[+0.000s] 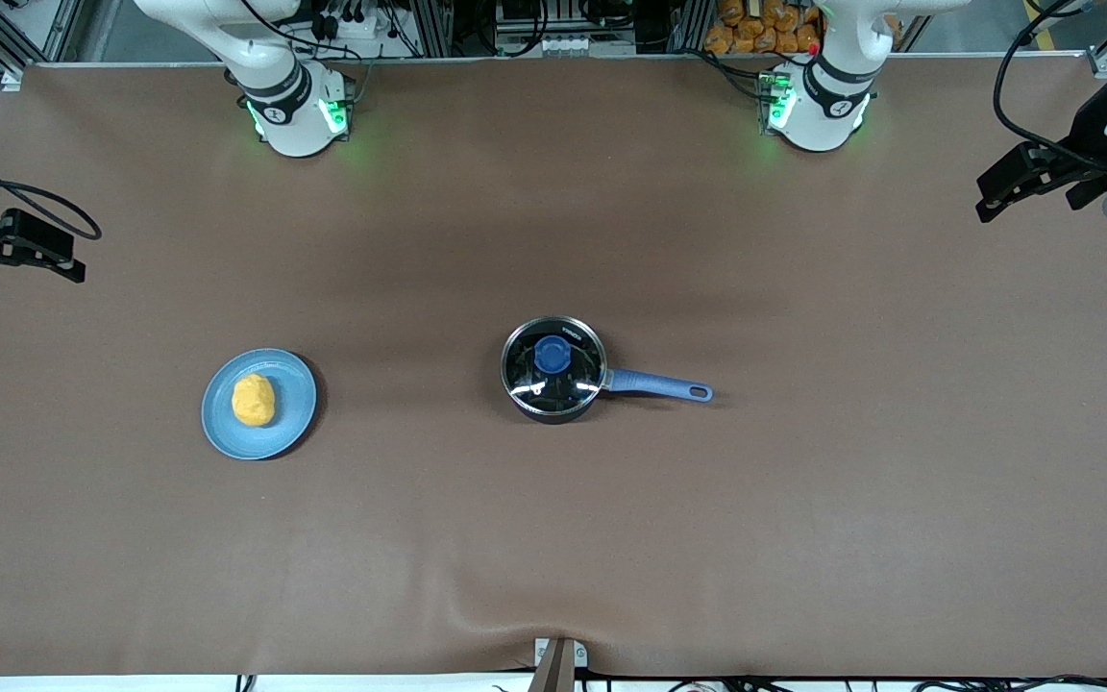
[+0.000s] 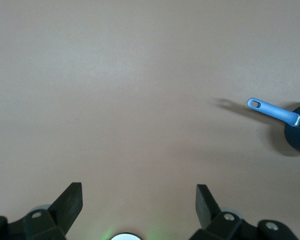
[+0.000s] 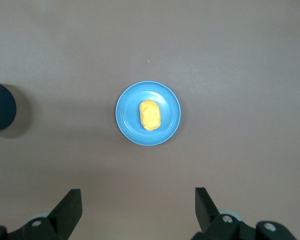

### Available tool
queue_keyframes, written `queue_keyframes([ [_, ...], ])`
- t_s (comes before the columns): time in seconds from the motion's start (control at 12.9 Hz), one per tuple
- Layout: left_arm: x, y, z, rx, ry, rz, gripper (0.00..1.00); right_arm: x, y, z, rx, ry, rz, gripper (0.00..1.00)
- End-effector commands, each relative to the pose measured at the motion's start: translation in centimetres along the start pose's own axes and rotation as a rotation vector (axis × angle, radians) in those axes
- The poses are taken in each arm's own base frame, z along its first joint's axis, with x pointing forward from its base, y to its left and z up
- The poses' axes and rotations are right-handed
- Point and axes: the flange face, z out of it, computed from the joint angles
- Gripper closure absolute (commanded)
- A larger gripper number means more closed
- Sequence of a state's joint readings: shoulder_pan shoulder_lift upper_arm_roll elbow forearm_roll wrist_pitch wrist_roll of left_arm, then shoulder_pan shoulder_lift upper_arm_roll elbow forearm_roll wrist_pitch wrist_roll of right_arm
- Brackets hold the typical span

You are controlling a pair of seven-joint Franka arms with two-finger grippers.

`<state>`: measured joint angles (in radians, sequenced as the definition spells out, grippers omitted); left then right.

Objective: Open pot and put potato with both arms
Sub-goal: 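Move the right gripper to the potato while the left gripper approaches the pot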

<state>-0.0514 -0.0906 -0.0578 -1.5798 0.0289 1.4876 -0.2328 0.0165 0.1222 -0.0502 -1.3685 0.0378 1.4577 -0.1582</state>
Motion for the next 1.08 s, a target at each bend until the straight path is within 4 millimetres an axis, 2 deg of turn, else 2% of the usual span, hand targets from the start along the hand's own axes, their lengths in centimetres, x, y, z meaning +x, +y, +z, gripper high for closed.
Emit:
queue_keyframes([
  [0.0,0.1,-0.3,-0.5,-0.021,-0.013,0.012,0.00,-0.4,0.0,-0.1,0.004,-0.031,0.064,0.00],
  [0.31,0.2,-0.4,-0.7,-0.020,-0.008,0.009,0.00,-0.3,-0.1,0.1,0.006,-0.036,0.066,0.00],
  [0.46,0.2,-0.3,-0.8,-0.018,-0.004,0.013,0.00,-0.1,-0.3,0.6,0.010,-0.052,0.055,0.00],
  [0.54,0.2,-0.2,-0.7,-0.021,-0.006,0.015,0.00,0.1,-0.2,1.5,0.014,-0.070,0.041,0.00],
  [0.7,0.2,-0.2,-0.7,-0.022,-0.007,0.012,0.00,0.6,-0.2,4.4,0.030,-0.139,-0.039,0.00],
  [0.85,0.2,0.1,-0.5,-0.021,-0.011,0.018,0.00,1.4,-0.1,8.4,0.046,-0.208,-0.051,0.00],
  [1.01,0.5,1.3,0.1,-0.020,-0.018,0.032,0.00,2.7,-0.5,12.9,0.066,-0.274,-0.063,0.00],
])
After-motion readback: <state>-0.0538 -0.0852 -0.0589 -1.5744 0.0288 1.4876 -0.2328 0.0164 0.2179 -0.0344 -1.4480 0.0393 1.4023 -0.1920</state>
